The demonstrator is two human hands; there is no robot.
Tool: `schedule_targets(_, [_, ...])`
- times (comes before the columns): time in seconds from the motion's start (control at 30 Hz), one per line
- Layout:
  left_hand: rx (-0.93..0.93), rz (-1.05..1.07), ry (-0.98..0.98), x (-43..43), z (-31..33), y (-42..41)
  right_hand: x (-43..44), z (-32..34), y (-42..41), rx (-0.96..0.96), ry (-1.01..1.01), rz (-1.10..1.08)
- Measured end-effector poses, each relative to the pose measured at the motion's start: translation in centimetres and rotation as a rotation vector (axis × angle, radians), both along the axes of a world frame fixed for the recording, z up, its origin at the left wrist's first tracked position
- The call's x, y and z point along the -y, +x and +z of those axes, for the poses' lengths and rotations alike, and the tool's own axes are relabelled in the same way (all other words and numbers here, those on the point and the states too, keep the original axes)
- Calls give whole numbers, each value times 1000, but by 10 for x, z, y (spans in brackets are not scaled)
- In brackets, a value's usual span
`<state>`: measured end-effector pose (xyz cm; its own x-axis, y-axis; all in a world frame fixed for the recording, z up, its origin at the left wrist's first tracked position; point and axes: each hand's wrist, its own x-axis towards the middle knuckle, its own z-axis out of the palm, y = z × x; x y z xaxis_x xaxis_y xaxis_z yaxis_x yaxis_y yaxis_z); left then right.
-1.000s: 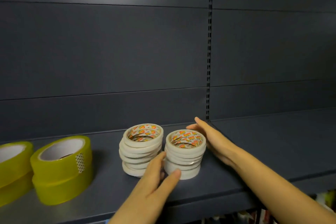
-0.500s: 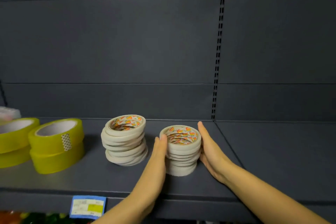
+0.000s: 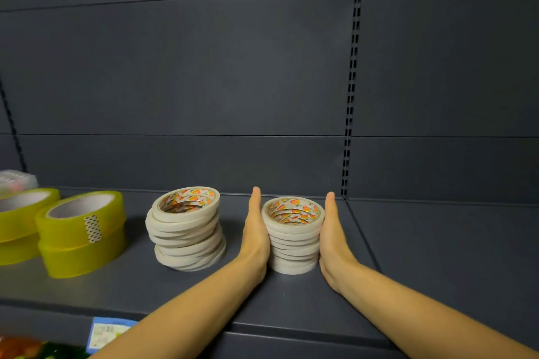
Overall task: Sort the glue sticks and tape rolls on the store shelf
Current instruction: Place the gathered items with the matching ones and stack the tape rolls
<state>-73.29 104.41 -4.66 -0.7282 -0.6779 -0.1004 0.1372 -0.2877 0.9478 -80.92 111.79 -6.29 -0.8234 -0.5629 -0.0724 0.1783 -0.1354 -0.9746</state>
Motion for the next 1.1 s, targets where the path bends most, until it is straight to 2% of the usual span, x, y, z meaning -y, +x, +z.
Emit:
schedule_targets(0.17, [-38, 79, 64, 4, -5, -13, 11, 1, -3, 61, 11, -76])
schedule_targets(0.27, [-69, 87, 47, 7, -7, -17, 15, 1, -4, 74, -15, -47])
schedule_targets(0.43, [-143, -5, 77, 12, -14, -18, 13, 1, -5, 77, -112, -13])
schedule_targets(0.7, [-169, 124, 22, 11, -12, -19, 15, -2, -6, 78, -25, -45])
schedule_targets(0.93, [-222, 79, 33, 14, -16, -19, 11, -2, -2, 4, -85, -26])
schedule_targets(1.1, [-186, 125, -42, 10, -14, -19, 14, -6, -3, 7, -13, -67])
